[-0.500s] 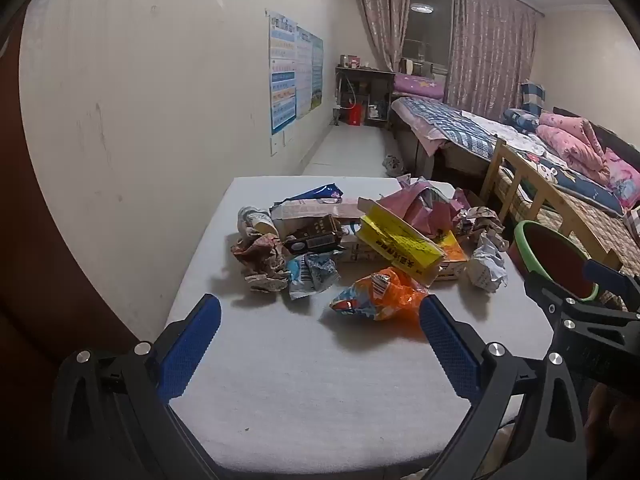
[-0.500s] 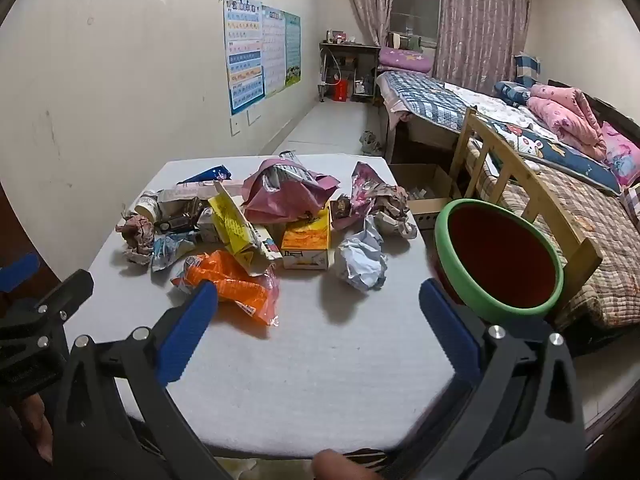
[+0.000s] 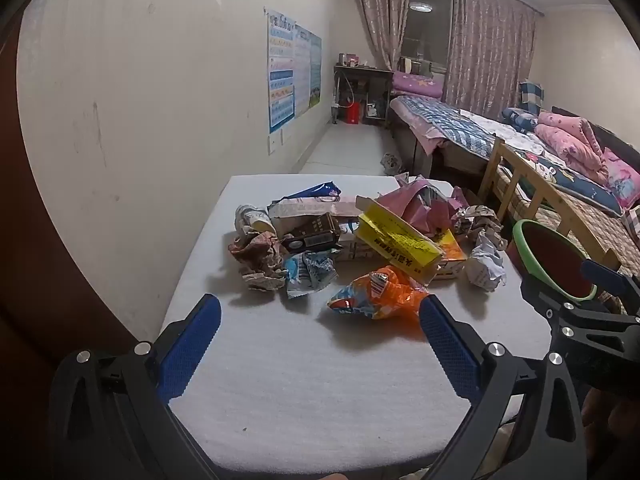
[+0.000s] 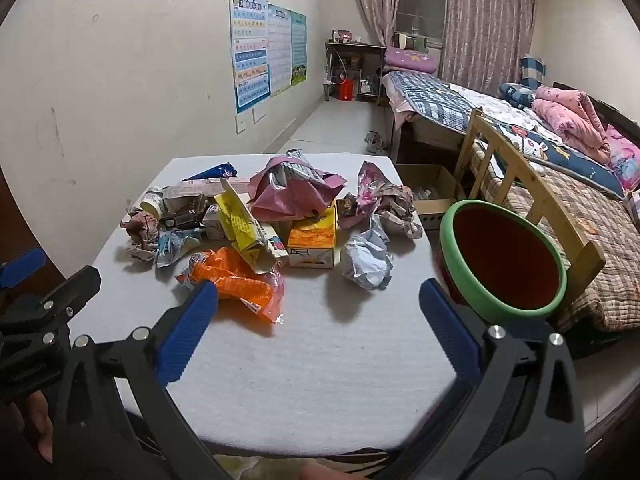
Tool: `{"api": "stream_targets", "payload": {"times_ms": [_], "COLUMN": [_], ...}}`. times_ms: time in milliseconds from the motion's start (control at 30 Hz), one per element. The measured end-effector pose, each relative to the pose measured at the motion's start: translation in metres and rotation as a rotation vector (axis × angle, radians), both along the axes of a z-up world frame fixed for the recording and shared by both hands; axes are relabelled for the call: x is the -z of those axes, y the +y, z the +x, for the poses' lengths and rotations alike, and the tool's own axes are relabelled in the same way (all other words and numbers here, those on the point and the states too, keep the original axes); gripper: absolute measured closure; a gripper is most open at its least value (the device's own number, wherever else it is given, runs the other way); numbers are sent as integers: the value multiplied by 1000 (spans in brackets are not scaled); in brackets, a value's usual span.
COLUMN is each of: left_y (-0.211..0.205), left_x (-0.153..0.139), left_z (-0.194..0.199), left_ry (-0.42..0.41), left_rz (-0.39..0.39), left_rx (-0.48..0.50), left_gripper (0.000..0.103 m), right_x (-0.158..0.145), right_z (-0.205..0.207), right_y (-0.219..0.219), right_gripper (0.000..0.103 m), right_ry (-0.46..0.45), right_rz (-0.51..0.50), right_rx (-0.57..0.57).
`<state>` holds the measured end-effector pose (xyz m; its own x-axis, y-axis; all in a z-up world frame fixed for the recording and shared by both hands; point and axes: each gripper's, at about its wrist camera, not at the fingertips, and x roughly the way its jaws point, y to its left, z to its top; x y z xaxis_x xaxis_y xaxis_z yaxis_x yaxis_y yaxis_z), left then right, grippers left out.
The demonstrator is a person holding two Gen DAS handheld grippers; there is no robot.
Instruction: Collect trash
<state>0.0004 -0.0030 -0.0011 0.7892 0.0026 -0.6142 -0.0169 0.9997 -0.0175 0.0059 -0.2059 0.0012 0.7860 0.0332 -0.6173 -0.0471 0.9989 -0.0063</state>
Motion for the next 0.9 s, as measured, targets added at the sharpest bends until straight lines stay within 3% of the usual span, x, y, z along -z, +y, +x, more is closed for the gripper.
{"api": "stream_targets", "payload": {"times_ms": [900], "left_y": [5], "left_x": [0], "left_z": [3], "left_ry": [-4], "left_rz": [-17], "left_rx": [-8], "left_gripper": [8], "right_x": [3], "right_z": [1], "right_y": [-1], "right_gripper": [3], "right_ry": [8], "right_rz": [-5], "right_rx": [-2]}}
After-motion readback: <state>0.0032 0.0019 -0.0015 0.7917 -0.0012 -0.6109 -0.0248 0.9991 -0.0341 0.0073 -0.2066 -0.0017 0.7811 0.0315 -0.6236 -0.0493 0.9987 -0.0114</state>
